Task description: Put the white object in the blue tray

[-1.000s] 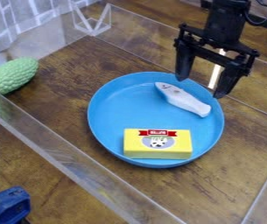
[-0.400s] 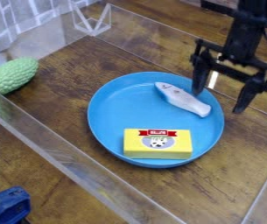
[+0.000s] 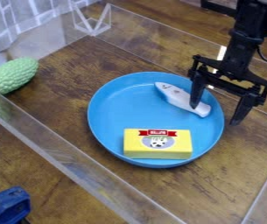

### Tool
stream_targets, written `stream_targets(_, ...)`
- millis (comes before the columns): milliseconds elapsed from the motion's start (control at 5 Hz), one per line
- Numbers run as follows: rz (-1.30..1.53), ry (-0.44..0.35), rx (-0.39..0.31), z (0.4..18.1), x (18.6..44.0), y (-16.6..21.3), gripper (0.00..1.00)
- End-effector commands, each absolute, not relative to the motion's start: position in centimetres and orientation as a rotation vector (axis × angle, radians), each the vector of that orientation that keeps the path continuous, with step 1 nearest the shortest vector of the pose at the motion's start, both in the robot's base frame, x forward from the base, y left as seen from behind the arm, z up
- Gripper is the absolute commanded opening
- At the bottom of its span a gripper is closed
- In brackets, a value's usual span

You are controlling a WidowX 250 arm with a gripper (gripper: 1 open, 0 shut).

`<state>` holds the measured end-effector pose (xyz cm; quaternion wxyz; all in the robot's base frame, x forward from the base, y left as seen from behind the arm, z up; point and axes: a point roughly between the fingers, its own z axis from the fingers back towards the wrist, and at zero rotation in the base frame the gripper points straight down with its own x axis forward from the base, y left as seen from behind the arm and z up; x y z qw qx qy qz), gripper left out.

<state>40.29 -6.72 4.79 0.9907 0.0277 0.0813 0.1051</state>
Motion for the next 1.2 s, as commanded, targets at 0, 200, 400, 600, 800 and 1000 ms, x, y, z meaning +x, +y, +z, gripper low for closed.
stream_targets(0,0.198,0.110,0.044,6.2,41.3,-6.1,1.00)
stream_targets(200,0.178,0.103,0.043,6.0,41.7,-5.8,1.00)
stream_targets(400,0.182,0.104,0.043,6.1,42.0,-5.5,0.00)
stream_targets(600,0.175,0.103,0.046,6.5,42.3,-5.2,0.00)
stream_targets(800,0.222,0.106,0.044,7.3,41.9,-5.2,0.00)
stream_targets(1000,0.271,0.109,0.041,8.3,41.1,-5.2,0.00)
